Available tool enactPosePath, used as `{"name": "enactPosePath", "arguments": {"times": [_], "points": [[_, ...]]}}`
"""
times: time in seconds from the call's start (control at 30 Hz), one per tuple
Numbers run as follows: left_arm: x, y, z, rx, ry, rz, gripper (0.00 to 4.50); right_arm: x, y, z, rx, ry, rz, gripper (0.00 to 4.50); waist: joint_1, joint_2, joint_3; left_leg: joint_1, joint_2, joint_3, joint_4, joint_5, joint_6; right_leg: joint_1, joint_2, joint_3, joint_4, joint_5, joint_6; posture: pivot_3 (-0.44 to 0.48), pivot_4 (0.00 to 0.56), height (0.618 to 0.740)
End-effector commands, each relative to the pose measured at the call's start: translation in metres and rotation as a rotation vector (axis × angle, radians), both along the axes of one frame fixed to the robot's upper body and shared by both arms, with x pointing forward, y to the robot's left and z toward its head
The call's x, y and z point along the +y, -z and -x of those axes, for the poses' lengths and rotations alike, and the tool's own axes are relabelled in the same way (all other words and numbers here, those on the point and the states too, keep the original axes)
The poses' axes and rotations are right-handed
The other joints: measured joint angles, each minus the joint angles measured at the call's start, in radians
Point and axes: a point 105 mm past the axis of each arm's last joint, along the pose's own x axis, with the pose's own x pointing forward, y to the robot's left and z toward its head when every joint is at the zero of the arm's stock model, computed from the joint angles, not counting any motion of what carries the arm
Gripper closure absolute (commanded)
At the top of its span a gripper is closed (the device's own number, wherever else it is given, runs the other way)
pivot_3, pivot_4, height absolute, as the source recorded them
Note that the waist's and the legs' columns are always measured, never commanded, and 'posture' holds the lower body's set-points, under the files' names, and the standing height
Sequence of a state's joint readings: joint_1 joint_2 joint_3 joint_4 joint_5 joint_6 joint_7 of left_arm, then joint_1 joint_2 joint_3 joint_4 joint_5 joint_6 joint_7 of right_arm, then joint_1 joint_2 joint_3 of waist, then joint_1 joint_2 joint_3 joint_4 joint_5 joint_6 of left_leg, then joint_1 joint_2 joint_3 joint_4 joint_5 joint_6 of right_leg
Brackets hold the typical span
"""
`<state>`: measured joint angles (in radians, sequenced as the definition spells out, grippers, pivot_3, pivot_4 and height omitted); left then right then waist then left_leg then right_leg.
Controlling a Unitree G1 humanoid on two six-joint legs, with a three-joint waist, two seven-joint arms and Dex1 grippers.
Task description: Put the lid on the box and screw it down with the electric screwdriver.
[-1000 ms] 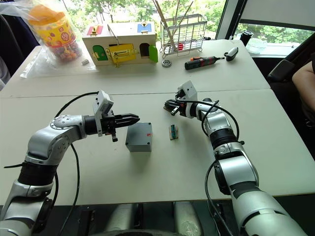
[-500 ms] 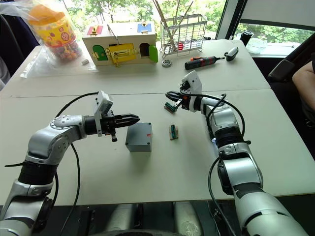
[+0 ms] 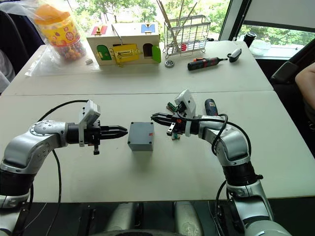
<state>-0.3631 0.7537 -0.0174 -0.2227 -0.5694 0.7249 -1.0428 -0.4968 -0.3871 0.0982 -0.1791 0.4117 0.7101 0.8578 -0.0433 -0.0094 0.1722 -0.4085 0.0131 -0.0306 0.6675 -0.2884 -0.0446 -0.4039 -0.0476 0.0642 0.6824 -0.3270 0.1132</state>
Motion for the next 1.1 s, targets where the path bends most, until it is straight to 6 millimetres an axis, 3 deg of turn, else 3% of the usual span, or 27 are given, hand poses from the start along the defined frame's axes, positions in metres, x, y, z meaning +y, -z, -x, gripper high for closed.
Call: {"name": "enactPosePath", "arguments": {"times": [0.03,1.1], "points": [[-0.005,-0.008,-0.003,-0.041,0.012,0.009,4.05,0.006,-0.013,0.005,-0.056,-0.019,-0.021,4.44,0.002,0.0,0.0,0.0,0.0,0.0,0.0,0.0,0.0,0.0,0.0,0.0,0.0,0.0,0.0,0.0,0.15,0.736],[-0.015,-0.009,-0.008,-0.06,0.021,0.016,4.05,0.003,0.012,-0.003,-0.015,0.014,0.034,4.44,0.0,0.0,0.0,0.0,0.0,0.0,0.0,0.0,0.0,0.0,0.0,0.0,0.0,0.0,0.0,0.0,0.15,0.736]]}}
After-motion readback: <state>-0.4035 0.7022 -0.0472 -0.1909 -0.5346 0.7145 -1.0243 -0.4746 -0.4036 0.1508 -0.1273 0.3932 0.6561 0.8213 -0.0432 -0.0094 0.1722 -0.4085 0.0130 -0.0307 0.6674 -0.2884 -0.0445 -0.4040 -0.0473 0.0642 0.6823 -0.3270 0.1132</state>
